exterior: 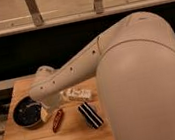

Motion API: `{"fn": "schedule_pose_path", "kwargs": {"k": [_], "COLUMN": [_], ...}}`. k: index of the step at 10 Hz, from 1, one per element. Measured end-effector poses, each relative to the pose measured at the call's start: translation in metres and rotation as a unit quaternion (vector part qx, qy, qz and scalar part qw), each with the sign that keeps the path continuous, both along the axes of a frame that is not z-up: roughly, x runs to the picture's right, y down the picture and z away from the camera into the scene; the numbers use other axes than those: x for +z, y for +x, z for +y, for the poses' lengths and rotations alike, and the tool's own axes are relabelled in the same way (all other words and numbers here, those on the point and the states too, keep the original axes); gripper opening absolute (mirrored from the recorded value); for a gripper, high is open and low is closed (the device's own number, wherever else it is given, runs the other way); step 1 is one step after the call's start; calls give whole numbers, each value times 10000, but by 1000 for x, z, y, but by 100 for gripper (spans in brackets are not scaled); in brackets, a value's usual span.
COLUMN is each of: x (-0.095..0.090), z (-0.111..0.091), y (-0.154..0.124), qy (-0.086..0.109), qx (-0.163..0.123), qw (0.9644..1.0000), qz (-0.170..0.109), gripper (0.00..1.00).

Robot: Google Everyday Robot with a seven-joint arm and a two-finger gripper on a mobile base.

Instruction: Place the pepper in the ceramic bowl

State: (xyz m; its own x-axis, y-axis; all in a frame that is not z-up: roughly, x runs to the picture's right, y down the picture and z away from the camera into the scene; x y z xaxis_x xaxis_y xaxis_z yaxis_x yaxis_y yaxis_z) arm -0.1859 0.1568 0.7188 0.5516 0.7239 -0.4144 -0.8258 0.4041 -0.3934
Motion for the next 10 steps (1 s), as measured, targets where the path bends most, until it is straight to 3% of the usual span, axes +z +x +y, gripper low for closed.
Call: {"fn": "schedule_pose_path", "kwargs": {"k": [2, 4, 8, 10], "x": [3, 14, 57, 68], "z": [0, 18, 81, 93], "y": [0, -16, -50, -54], "qy": [-35, -280, -812, -994], "qx": [-26, -152, -366, -373], "qw": [10000, 9994, 9960, 9944], "qz": [4, -99, -116, -1], "gripper": [80, 80, 80, 80]}}
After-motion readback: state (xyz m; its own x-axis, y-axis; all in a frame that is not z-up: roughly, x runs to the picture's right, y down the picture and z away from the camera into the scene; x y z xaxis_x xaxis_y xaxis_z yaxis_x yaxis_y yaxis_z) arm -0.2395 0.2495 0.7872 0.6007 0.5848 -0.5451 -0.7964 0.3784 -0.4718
